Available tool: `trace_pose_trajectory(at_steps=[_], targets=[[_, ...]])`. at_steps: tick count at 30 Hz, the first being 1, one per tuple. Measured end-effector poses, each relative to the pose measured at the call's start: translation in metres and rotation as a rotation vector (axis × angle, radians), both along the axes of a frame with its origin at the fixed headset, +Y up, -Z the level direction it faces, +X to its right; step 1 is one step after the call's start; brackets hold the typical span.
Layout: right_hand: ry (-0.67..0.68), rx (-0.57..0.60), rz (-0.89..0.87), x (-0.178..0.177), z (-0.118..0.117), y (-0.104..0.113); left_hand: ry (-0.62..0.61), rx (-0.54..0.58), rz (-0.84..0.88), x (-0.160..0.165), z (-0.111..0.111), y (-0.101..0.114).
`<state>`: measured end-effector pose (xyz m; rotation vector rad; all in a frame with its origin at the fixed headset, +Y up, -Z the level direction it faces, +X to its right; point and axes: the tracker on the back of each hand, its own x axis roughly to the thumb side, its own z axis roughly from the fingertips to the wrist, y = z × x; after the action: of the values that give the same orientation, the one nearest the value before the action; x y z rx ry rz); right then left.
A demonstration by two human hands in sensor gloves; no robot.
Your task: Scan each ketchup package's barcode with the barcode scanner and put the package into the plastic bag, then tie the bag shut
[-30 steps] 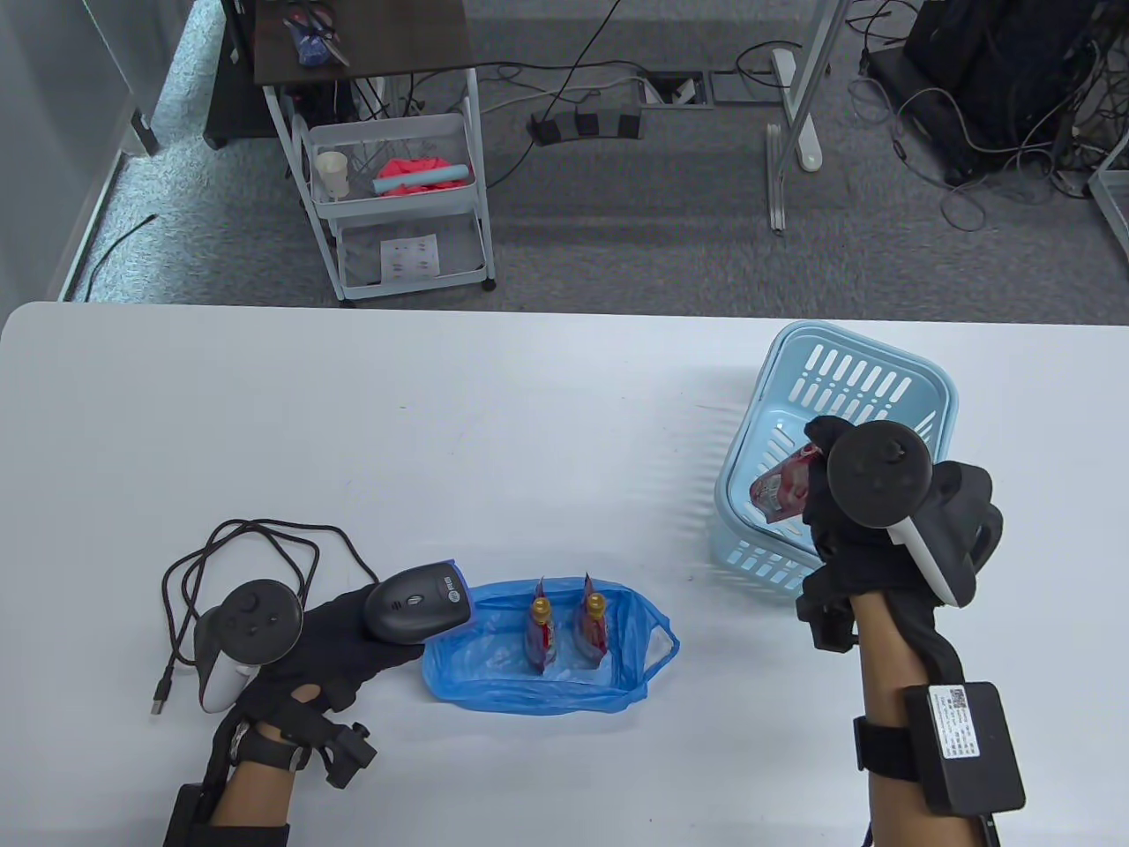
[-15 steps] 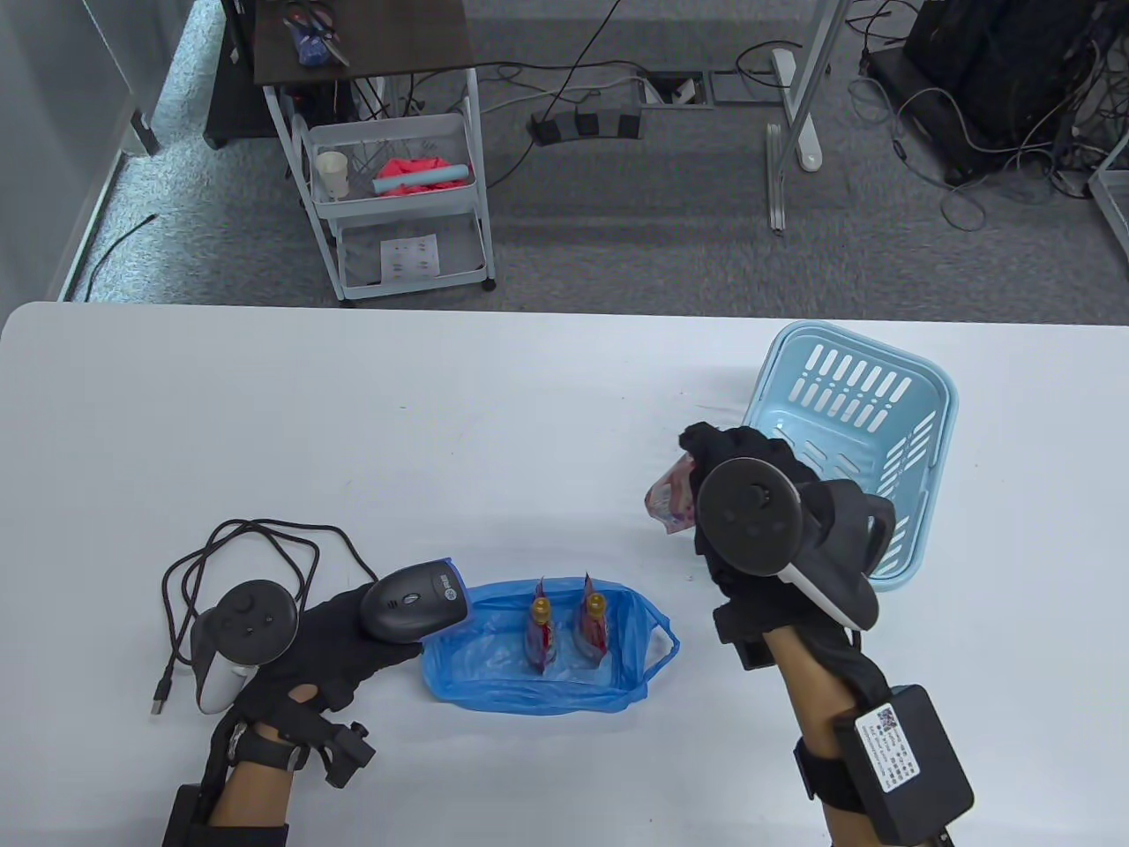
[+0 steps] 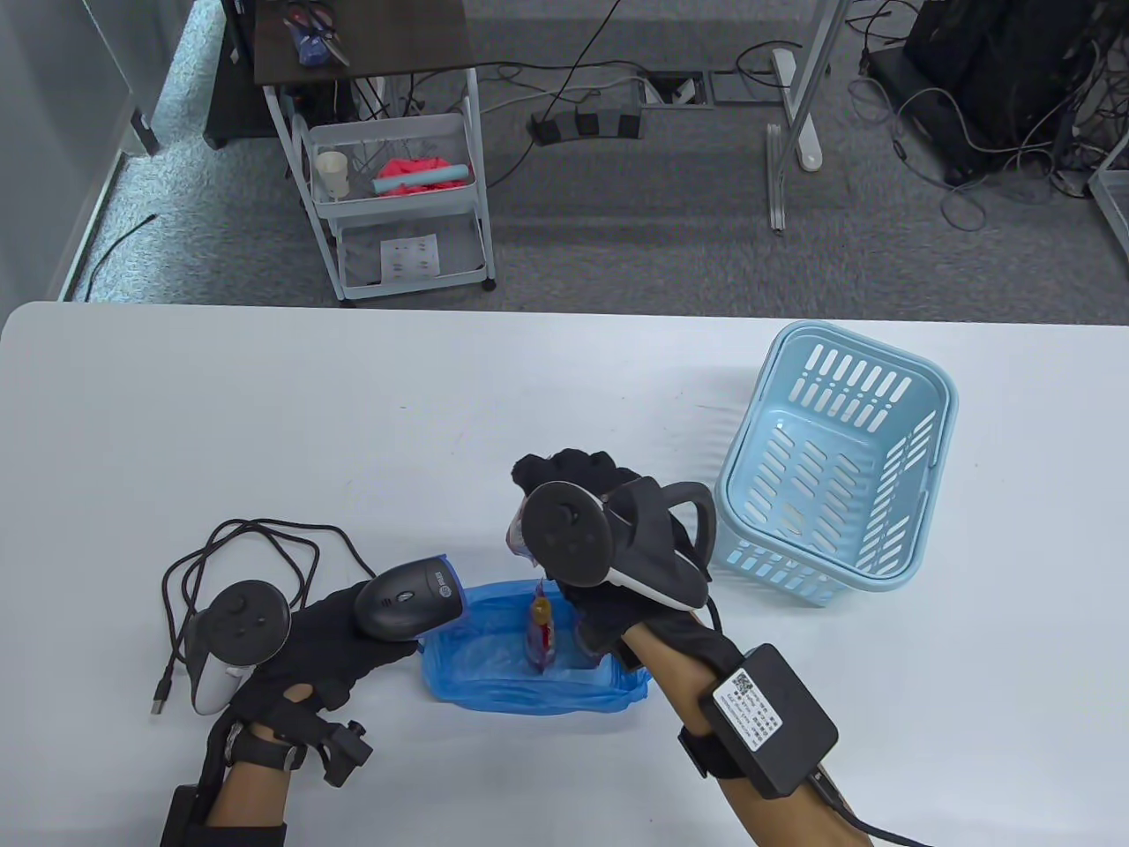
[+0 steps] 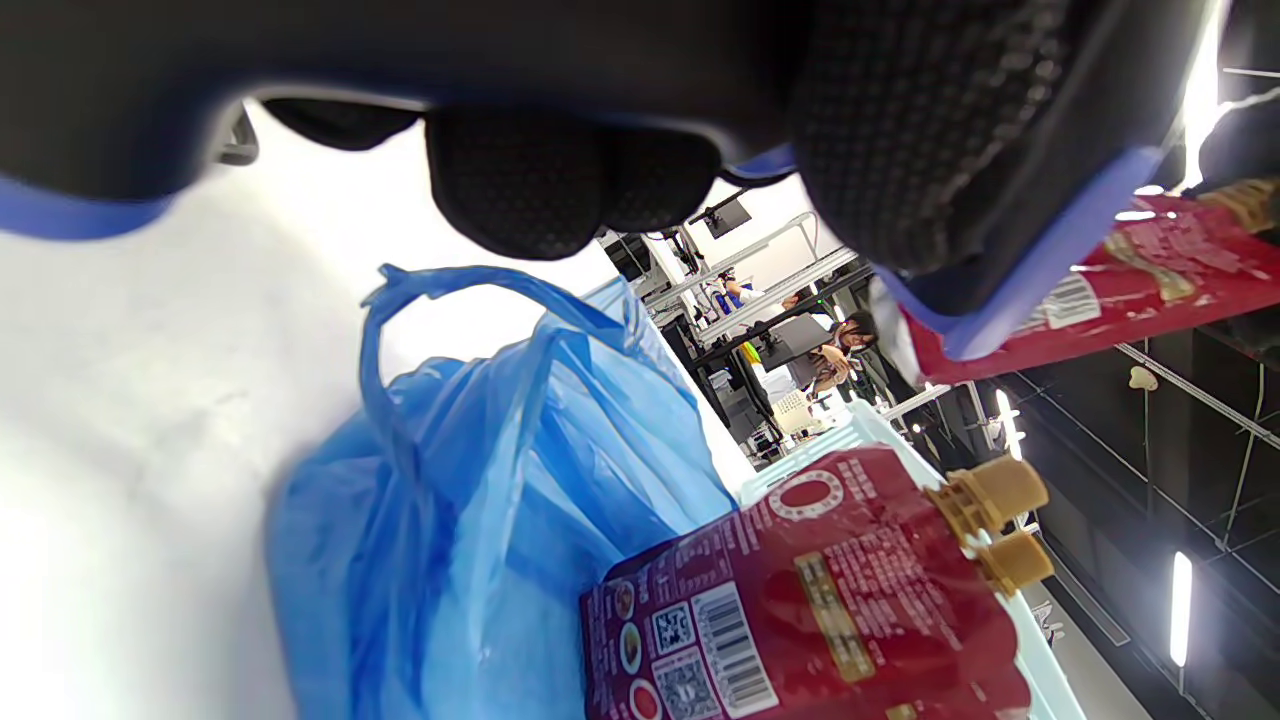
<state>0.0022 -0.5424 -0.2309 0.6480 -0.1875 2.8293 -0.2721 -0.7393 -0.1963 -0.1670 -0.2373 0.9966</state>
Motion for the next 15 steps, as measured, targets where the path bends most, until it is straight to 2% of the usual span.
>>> trace_pose_trajectory(at_steps=[6, 15], targets=[[0.064, -0.037, 0.020, -0.025, -0.001, -0.015, 0.008, 0.011, 0.016, -0.002, 0.000, 0.001], [0.113, -0.076, 0.084, -0.043, 0.001, -0.031, 0.008, 0.024, 0.019, -0.002, 0.000, 0.001]])
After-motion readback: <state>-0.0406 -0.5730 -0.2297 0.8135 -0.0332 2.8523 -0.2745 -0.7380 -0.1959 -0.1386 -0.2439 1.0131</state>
